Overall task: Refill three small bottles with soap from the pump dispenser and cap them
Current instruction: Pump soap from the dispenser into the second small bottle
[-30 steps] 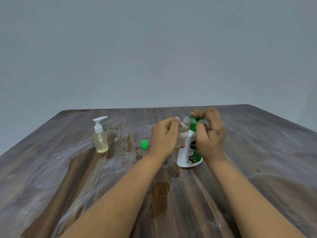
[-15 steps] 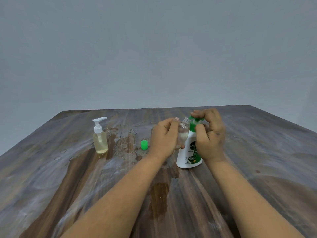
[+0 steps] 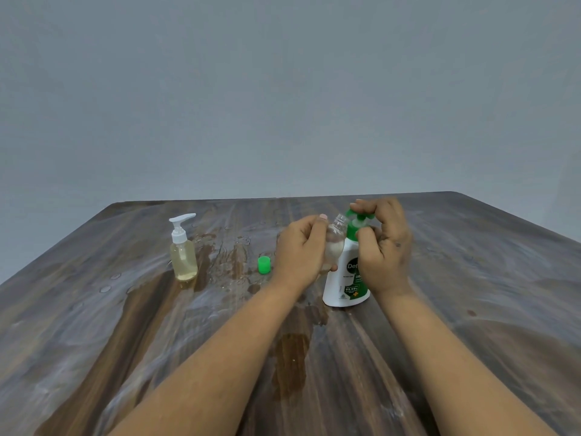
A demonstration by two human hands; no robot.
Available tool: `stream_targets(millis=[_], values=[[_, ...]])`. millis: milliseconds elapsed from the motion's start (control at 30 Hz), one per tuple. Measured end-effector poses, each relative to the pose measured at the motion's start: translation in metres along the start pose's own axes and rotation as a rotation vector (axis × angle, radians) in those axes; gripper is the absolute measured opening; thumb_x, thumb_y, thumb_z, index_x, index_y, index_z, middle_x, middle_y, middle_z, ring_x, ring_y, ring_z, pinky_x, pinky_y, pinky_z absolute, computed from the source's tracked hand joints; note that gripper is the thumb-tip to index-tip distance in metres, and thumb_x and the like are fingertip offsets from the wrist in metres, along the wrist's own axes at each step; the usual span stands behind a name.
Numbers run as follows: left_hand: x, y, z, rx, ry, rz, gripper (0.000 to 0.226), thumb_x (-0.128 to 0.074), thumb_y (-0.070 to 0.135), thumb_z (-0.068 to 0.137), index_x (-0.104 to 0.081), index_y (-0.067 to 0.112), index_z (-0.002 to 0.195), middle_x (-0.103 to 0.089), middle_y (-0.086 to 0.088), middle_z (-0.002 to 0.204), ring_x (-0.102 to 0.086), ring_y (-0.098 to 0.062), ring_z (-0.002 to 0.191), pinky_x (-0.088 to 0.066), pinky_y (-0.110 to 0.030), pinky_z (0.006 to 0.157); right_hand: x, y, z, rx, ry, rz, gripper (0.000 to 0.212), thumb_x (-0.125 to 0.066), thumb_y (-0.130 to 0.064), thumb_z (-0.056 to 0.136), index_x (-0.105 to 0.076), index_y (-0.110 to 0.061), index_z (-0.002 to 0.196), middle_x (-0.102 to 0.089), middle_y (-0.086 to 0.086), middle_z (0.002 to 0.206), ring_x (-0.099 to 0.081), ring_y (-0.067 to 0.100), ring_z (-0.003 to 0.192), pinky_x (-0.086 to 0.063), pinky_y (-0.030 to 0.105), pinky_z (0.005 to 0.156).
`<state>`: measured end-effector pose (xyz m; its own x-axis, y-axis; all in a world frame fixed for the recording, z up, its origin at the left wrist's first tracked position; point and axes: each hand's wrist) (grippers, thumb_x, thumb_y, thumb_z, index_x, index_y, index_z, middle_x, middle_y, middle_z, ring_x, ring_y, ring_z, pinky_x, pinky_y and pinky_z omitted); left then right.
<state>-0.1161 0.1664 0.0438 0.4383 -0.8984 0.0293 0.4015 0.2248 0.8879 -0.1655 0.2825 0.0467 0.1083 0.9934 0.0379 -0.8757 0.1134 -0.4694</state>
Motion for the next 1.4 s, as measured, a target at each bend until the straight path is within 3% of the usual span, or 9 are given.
stream_targets(millis=[67,367,633,733,867,933,1100,1300,1400], values=[[0.0002,-0.0003,0.0006,-0.011,0.004,0.024,0.043,-0.046,0.024,0.103,-0.061,0.011,0.064,-0.06,0.011,0.056,-0.059,-0.018,0.056,-0.058,-0.051,0.056,0.0002,-0.0001,-0.0005,0.012,-0.001,0.007,0.034,-0.04,-0.014,0.072,-0.066,-0.006,0.092,-0.058,0.0,0.092,-0.054,-0.004,0.089,-0.043,0.013,0.075],[0.0004,0.0004,-0.0012,-0.034,-0.004,-0.001,0.043,-0.046,0.021,0.103,-0.057,0.014,0.062,-0.056,0.014,0.051,-0.055,-0.004,0.045,-0.05,-0.027,0.039,-0.0022,0.0021,-0.0004,0.032,0.007,-0.042,0.026,-0.043,-0.001,0.071,-0.065,-0.004,0.085,-0.058,-0.001,0.09,-0.052,-0.007,0.088,-0.042,0.012,0.074],[0.0007,0.001,-0.0002,0.001,0.002,0.004,0.048,-0.048,0.026,0.102,-0.06,0.025,0.055,-0.059,0.013,0.056,-0.058,-0.01,0.054,-0.058,-0.044,0.051,-0.0021,-0.0012,-0.0026,0.066,0.008,0.053,0.036,-0.041,-0.01,0.072,-0.062,-0.014,0.1,-0.055,-0.016,0.102,-0.057,0.008,0.102,-0.055,0.046,0.08],[0.0009,0.0017,-0.0007,-0.007,0.006,0.025,0.048,-0.047,0.026,0.102,-0.058,0.025,0.055,-0.057,0.012,0.055,-0.057,-0.012,0.057,-0.058,-0.053,0.054,-0.0024,0.0008,-0.0024,0.068,0.005,0.015,0.034,-0.041,-0.01,0.072,-0.065,-0.007,0.096,-0.056,-0.013,0.098,-0.056,0.002,0.096,-0.054,0.039,0.075],[0.0006,0.0019,-0.0019,-0.006,0.004,0.004,0.047,-0.048,0.024,0.101,-0.058,0.022,0.056,-0.059,0.012,0.058,-0.058,-0.009,0.055,-0.058,-0.049,0.048,-0.0023,0.0028,-0.0016,0.057,0.003,-0.046,0.03,-0.041,-0.011,0.072,-0.065,-0.004,0.088,-0.059,0.001,0.093,-0.053,-0.007,0.09,-0.043,0.014,0.075],[0.0001,0.0019,-0.0013,-0.004,0.001,-0.002,0.047,-0.047,0.023,0.102,-0.056,0.022,0.055,-0.058,0.012,0.056,-0.057,-0.008,0.053,-0.058,-0.049,0.049,-0.0022,0.0027,-0.0015,0.056,0.005,-0.046,0.029,-0.042,-0.007,0.071,-0.065,-0.004,0.089,-0.058,0.0,0.093,-0.053,-0.006,0.091,-0.044,0.015,0.075],[0.0,0.0013,-0.0005,0.009,0.006,-0.006,0.047,-0.047,0.024,0.102,-0.057,0.023,0.056,-0.057,0.012,0.055,-0.056,-0.008,0.051,-0.059,-0.047,0.05,-0.0013,-0.0006,-0.0024,0.071,-0.002,0.008,0.037,-0.044,0.002,0.068,-0.064,-0.003,0.099,-0.054,-0.009,0.098,-0.055,0.009,0.094,-0.054,0.043,0.072],[-0.0001,0.002,-0.0012,0.023,0.002,-0.018,0.043,-0.048,0.024,0.102,-0.058,0.015,0.061,-0.057,0.011,0.055,-0.056,-0.007,0.05,-0.059,-0.046,0.047,-0.0023,0.0001,-0.0012,0.07,0.005,-0.052,0.027,-0.044,-0.002,0.07,-0.065,-0.003,0.087,-0.058,0.002,0.092,-0.052,-0.004,0.088,-0.045,0.017,0.074],[0.0002,0.0026,-0.0008,0.017,0.008,-0.001,0.043,-0.047,0.024,0.102,-0.058,0.011,0.063,-0.058,0.01,0.056,-0.057,-0.011,0.053,-0.058,-0.05,0.05,-0.0028,0.0012,-0.0014,0.07,0.008,-0.041,0.029,-0.042,-0.006,0.071,-0.064,-0.004,0.089,-0.056,-0.002,0.092,-0.053,-0.003,0.089,-0.047,0.021,0.074]])
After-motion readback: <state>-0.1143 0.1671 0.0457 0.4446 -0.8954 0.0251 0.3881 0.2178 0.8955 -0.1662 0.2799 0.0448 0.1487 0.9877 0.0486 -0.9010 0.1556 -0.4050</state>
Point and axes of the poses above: each hand's wrist, its own z-axis towards the middle knuckle, its own x-axis out of the back of the hand, y = z × x
